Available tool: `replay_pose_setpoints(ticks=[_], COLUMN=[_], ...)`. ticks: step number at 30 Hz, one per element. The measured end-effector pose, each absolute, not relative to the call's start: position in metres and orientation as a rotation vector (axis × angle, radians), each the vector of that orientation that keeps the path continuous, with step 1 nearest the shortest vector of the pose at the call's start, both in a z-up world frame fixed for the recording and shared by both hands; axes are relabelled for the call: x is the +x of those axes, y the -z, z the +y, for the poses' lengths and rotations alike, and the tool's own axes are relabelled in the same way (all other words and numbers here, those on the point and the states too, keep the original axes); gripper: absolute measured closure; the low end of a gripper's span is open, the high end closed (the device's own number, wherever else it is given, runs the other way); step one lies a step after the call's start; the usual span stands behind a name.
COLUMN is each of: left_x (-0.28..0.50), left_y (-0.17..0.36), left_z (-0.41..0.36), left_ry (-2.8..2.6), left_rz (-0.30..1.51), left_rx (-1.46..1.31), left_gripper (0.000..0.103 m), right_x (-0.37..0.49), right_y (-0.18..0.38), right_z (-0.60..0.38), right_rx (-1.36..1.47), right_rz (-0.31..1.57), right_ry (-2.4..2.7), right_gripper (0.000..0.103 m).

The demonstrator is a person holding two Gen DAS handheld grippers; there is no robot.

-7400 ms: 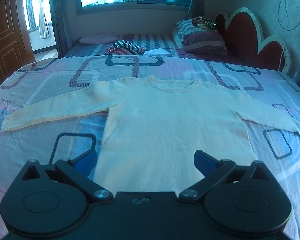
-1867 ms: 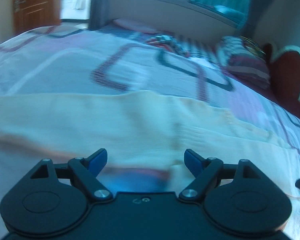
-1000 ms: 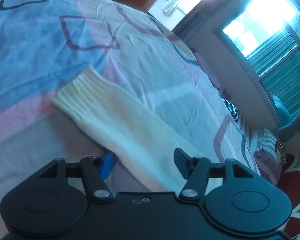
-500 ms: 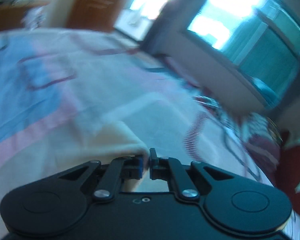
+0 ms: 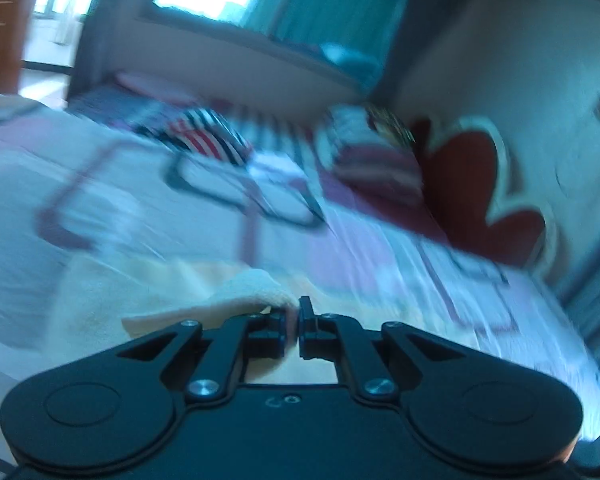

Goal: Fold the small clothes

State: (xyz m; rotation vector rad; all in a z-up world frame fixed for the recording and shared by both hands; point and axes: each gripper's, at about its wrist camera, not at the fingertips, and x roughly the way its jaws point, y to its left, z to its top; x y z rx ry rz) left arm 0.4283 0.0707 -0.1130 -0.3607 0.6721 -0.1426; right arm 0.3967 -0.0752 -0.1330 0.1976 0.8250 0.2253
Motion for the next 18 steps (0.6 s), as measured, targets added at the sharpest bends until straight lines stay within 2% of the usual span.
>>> replay_pose_setpoints(ticks=[4,6,7,8,9,10,18], left_x=[0.436,0.433,0.430,0.426,0.422,0.415,0.373], left_y=[0.144,0.155,0.156,0.155,0.153,0.149,0.137], left_z=[0.033,0.024,0.021,0.018,0.018,0.018,0.073], left_ry=[0.176,0.175,0.173,0.164,0.151,0.135,-0.027], left_rz=[0.783,0.844,0.863,0.864,0.851,0.825,0.788], left_rx=[-0.263,-0.229,-0.220,-0.204,-0.186,-0.163,-0.112], left_gripper=[0.095,0.070,0.062,0.038,0.020,0.017,0.016], right_x=[0.387,0.384,0.382,0.380,0.379,0.378,0.379], right_y=[0.132,0.134,0.134,0.134,0.134,0.135,0.134], right_z=[-0.103,-0.110,-0.113,-0.114,-0.115,-0.114,-0.078], right_rx=[0.207,0.212,0.216,0.217,0.216,0.213,0.170], right_rz=[0.831,0.840,0.844,0.845,0.844,0.844,0.836], right_ry=[-0.187,-0.187,-0.191,-0.196,-0.200,-0.206,-0.326], right_gripper=[0.065,0.065,0.065,0.065,0.065,0.065,0.064])
